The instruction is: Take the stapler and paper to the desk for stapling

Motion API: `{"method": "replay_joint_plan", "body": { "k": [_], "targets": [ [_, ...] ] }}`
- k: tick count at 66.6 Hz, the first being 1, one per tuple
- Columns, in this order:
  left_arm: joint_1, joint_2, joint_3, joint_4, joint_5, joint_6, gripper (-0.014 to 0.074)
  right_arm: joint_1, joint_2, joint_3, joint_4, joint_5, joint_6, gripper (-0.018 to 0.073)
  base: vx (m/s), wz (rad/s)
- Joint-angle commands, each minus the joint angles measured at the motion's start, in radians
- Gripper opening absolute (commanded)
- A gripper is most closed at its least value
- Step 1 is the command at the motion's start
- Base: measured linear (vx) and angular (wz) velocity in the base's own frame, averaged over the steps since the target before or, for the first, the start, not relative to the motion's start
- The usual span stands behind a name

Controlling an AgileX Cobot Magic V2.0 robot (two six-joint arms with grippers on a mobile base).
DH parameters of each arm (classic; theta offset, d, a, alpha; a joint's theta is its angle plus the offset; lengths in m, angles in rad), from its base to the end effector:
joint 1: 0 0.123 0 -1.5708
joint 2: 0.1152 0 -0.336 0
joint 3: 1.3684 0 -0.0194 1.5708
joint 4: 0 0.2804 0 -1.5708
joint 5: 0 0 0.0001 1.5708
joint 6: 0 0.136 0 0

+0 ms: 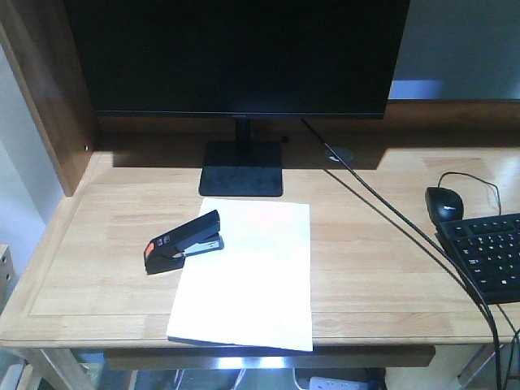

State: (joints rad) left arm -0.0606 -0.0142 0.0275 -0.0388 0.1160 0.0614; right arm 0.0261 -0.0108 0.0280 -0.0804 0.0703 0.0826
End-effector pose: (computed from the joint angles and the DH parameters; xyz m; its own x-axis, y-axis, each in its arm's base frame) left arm 0.0796 -0.0054 0.1911 -0.0404 0.0253 -0.9989 0.0660 0.9976 0.0226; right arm 0.0802 0.0013 0.1969 -0.0001 0.0024 -1.0000 -0.0205 0.9998 0.0024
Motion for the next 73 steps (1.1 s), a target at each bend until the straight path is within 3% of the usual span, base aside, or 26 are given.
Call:
{"method": "replay_joint_plan", "body": {
  "k": [1,73],
  "targets": [
    [-0.008,-0.013,0.028,-0.003,-0.07,-0.005,-0.0007,-0.005,-0.014,0.004,-0.025,-0.07,-0.006,-0.0009,0.0,0.0],
    [-0.008,-0.013,0.028,-0.003,-0.07,-0.005,-0.0007,-0.005,-0.014,0.003,-0.027,-0.07,-0.006,-0.0009,0.0,0.0]
  ]
}}
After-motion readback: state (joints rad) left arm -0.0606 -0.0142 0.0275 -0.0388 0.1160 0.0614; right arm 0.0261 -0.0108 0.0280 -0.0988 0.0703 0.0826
